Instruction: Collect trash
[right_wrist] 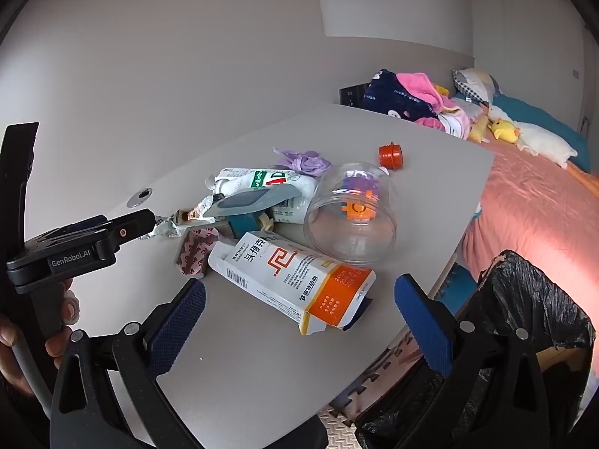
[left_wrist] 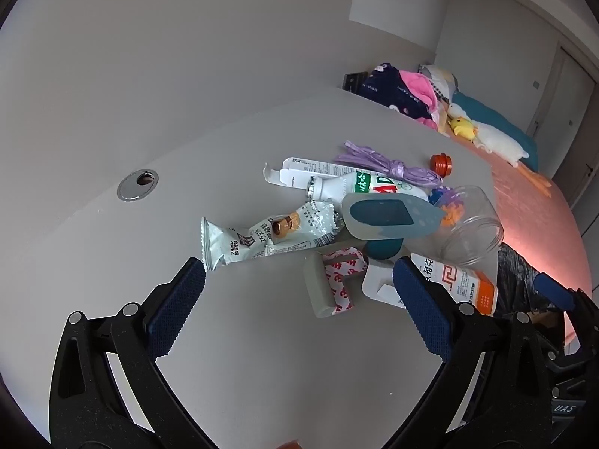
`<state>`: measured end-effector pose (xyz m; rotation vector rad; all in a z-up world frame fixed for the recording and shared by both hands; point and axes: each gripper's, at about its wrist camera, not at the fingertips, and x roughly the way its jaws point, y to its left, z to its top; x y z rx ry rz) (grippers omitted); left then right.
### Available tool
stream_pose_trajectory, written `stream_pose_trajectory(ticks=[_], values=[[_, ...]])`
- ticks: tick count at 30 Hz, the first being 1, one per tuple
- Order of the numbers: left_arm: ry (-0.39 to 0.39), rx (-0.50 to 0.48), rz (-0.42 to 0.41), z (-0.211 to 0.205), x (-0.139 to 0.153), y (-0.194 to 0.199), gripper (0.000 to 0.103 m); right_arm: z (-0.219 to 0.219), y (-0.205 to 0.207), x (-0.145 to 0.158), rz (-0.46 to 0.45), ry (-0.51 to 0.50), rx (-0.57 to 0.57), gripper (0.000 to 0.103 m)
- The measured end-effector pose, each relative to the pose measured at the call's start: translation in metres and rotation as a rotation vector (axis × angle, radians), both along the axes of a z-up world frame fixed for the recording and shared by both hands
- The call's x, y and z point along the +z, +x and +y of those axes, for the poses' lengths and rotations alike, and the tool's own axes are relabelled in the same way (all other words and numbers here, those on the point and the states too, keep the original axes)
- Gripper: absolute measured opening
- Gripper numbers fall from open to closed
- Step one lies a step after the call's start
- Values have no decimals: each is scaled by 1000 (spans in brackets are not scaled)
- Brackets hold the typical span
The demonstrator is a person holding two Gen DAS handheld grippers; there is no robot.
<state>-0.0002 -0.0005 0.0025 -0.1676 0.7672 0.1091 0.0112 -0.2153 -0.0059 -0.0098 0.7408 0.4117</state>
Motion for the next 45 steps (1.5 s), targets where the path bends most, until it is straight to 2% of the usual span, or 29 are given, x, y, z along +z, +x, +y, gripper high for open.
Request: stream_pose_trajectory(ticks=[34, 40, 45], values=[[14, -22, 14, -4, 0, 0, 97, -2, -4, 0, -4, -3, -1, 100], [-21, -42, 29, -4, -2, 2, 97, -3, -4, 1, -5, -5, 1, 100], [-2, -43, 24, -7, -2, 1, 97, -2, -4, 1, -5, -5, 0, 100]])
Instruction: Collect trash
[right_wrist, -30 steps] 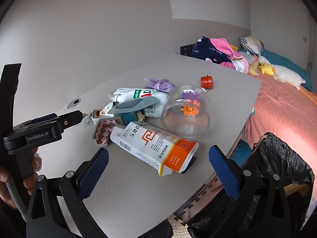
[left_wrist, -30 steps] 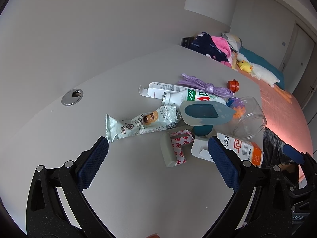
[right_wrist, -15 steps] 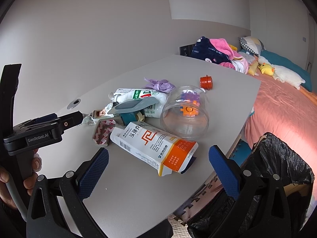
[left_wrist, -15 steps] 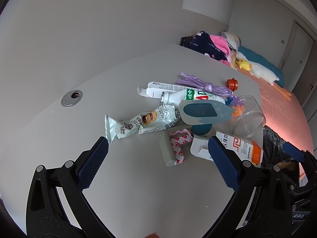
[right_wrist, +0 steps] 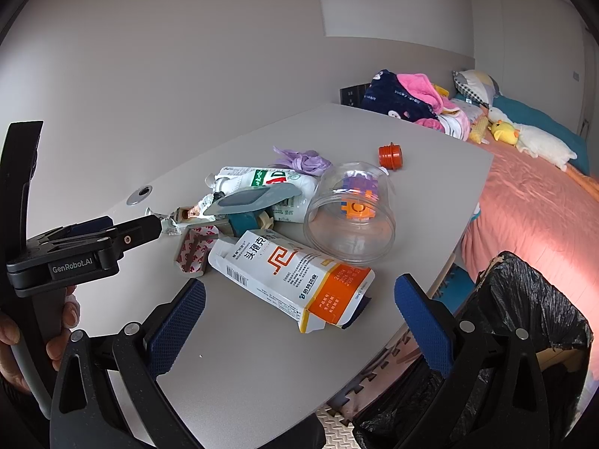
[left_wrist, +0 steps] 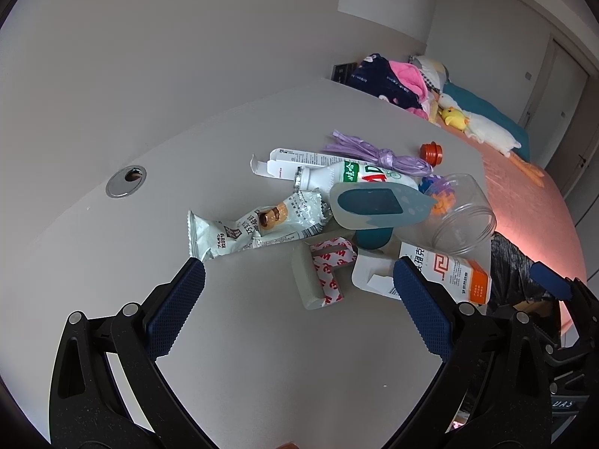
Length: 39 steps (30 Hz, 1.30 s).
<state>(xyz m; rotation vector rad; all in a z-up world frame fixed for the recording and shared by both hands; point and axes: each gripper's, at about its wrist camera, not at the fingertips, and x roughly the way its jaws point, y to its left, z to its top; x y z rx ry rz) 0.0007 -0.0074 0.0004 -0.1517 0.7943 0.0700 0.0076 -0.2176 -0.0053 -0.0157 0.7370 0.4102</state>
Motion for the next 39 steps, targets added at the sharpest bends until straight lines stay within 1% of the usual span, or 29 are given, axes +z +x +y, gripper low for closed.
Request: stream_pose_trajectory(ticks=[4, 15, 21, 26, 30, 33, 39], values=[[20, 4, -1, -1, 0, 0, 97, 0, 0, 0, -1, -1, -1, 100], [32, 11, 3, -1, -1, 0, 97, -1, 0, 0, 0, -3, 0, 100], [-6, 21, 19, 4, -6, 3, 97, -3, 2, -5, 14, -7, 10, 100], [-24, 28, 29, 8, -11, 6, 97, 2, 4, -11, 19, -15, 66, 100], [-14, 35, 55, 9, -19, 11, 97, 10, 9, -14, 15, -25, 127, 100], [5, 39, 68, 10, -24, 15, 97, 18, 13, -17, 4, -66, 161, 100], [-4, 45, 92, 16, -34, 25, 97, 33, 23, -27, 8, -148, 225, 100]])
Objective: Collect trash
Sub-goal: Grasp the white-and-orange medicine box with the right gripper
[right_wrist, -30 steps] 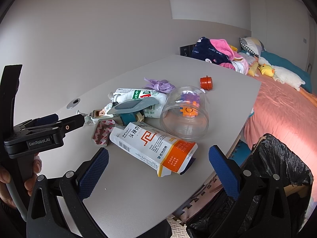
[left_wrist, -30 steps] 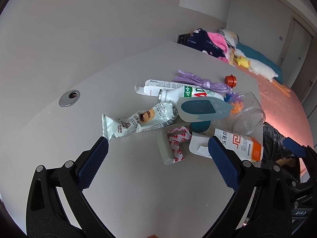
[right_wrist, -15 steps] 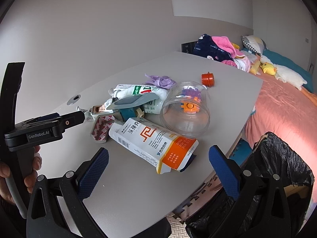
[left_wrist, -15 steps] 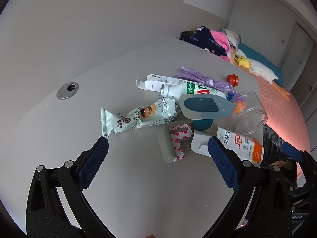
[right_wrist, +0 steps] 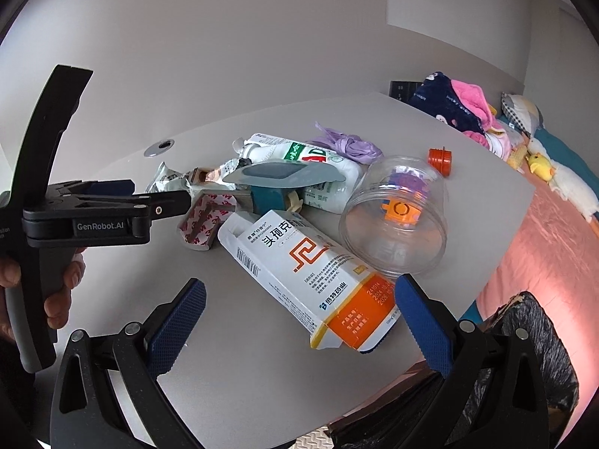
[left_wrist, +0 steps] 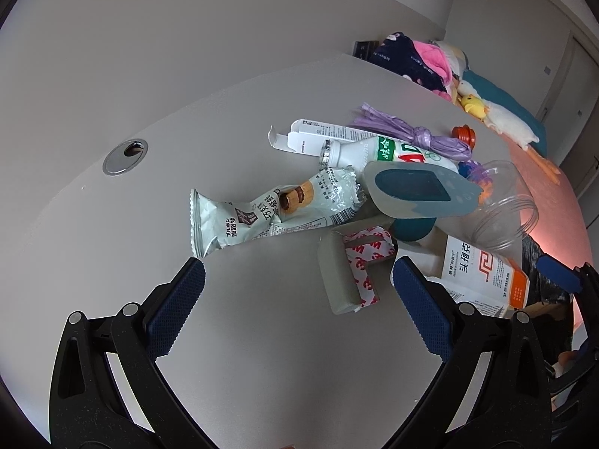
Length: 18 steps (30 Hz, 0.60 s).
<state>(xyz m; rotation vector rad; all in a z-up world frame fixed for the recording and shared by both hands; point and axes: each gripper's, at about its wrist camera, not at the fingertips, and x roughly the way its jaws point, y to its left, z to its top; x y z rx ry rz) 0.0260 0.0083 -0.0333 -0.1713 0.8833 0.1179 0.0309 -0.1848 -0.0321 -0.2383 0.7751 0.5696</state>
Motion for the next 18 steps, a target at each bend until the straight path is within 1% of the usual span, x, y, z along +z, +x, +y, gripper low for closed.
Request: stream_pose_trajectory(ticks=[6, 11, 15, 18], values=[[9, -15, 24, -3, -8, 11, 97, 9, 15, -7, -2, -51, 61, 100], [8, -29, 44, -6, -14, 19, 97, 16, 26, -16, 28, -70, 116, 89], [4, -36, 56, -7, -18, 25, 97, 20, 33, -25, 39, -80, 115, 87], [-8, -43, 67, -7, -21, 30, 97, 22, 37, -29, 44, -86, 113, 84]])
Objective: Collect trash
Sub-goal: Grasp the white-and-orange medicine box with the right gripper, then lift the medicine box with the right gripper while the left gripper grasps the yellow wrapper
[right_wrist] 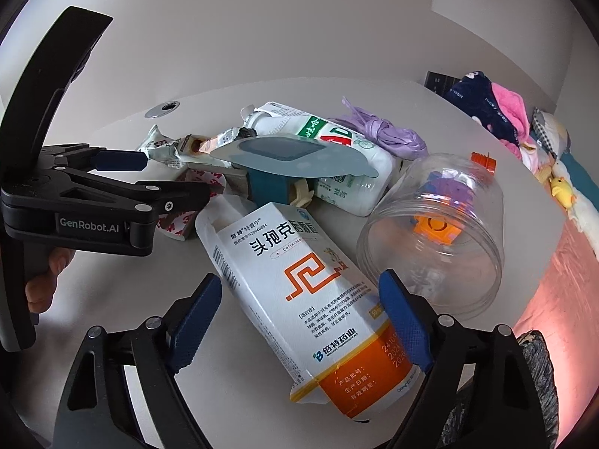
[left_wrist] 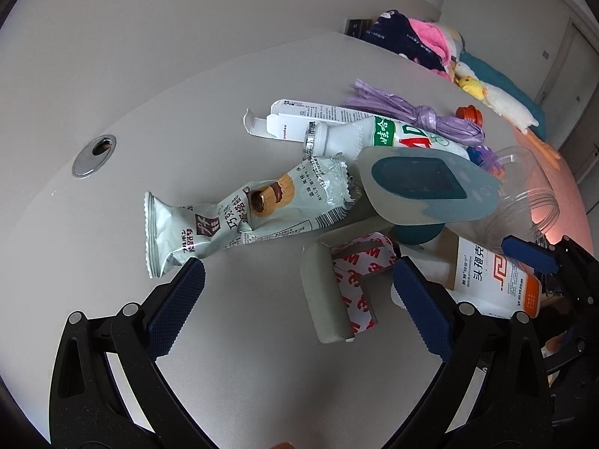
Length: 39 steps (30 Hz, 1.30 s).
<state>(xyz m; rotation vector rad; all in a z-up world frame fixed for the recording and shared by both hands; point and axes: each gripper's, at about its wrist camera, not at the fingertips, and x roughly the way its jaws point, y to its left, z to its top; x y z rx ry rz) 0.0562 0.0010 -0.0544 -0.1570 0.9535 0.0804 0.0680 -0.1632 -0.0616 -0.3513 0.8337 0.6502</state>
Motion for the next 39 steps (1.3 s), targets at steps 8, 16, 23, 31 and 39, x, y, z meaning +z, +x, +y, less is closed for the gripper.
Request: stream_pose_trajectory(ticks=[8, 16, 23, 31, 39], values=[[-61, 3, 10, 5, -6, 8, 93, 6, 1, -8, -10, -18, 20, 81], [-39, -29, 9, -3, -5, 7, 66, 6, 0, -11, 10, -19, 12, 67], [-49, -58, -8, -4, -7, 6, 44, -4, -5, -7, 62, 60, -19, 41], [-31, -51, -83, -4, 16, -11, 43, -26, -19, 10, 49, 181, -87, 40], [-27, -68, -136, -22, 39, -29, 43, -53, -37, 33, 5, 245, -125, 40]])
